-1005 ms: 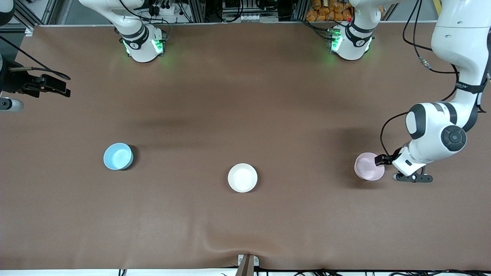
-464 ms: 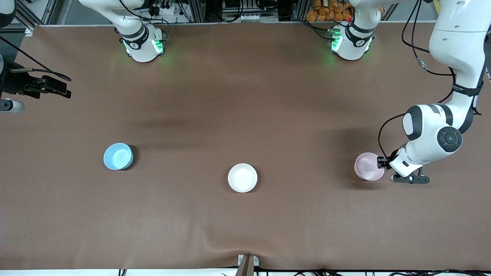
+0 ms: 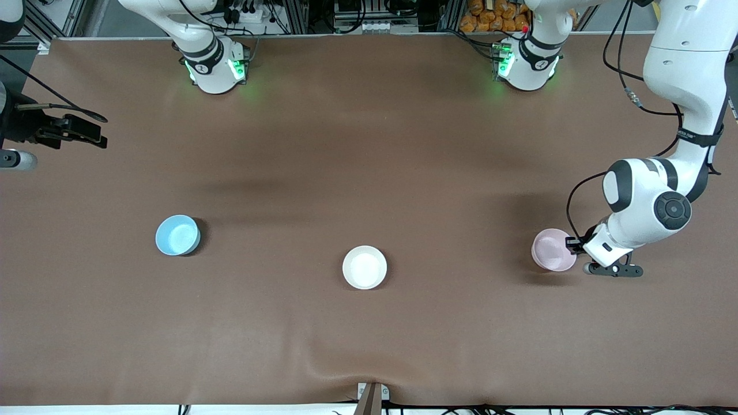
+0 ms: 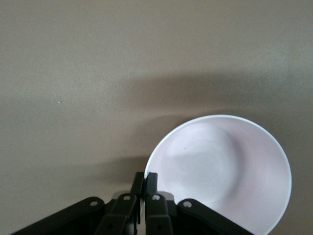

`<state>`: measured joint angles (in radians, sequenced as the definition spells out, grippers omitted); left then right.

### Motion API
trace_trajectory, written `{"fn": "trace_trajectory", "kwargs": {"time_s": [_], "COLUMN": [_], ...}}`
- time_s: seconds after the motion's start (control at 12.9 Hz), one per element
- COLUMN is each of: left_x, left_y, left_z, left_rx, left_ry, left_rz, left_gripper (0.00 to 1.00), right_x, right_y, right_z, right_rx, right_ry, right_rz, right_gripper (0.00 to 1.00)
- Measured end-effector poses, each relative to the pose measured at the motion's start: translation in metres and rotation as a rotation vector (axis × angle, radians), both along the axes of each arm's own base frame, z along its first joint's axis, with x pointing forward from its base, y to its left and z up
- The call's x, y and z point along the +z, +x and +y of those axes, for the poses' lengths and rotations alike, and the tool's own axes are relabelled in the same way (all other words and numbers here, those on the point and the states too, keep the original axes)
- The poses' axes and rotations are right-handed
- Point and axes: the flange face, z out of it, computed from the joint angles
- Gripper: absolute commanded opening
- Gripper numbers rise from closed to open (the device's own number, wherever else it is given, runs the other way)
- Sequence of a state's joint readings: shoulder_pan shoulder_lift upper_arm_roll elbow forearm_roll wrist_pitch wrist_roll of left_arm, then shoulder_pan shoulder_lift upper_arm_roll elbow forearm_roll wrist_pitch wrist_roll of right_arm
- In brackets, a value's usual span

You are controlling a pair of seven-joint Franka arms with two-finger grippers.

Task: Stack pink and blue bowls on white bowl
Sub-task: 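Close the left gripper on the pink bowl's rim, then carry the pink bowl with the left gripper over the white bowl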

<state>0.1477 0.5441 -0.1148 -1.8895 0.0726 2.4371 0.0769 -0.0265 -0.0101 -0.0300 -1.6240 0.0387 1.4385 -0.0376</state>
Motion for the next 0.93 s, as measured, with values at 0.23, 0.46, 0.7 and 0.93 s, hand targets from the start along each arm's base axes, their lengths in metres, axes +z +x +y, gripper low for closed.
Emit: {"fn": "trace_trajectory", "kwargs": {"time_s": [0.23,0.46,0.7,0.93], "left_x": [0.003,0.022,0.064,0.107], "left_y": [0.002,0.008,0.015,0.02], "left_z": [-0.002,-0.027,-0.09,-0.159], "left_rx": [-0.003,0.006,0.081,0.146], "left_ry": [-0.002,-0.025,-0.065,-0.076], "left_rz": [-0.007,-0.035,-0.019,-0.004], "left_gripper": [0.0,0.0,0.0,0.0], "right_x": [0.0,0.0,-0.001,-0.004], "right_y": [0.0,0.0,0.0,-0.001], "right_z": [0.0,0.0,0.0,0.0], "right_rx": [0.001,0.0,0.0,-0.001], "right_ry": [0.0,0.0,0.0,0.001], "right_rz": [0.0,0.001,0.004,0.01], "right_gripper": [1.0,1.0,1.0,1.0]}}
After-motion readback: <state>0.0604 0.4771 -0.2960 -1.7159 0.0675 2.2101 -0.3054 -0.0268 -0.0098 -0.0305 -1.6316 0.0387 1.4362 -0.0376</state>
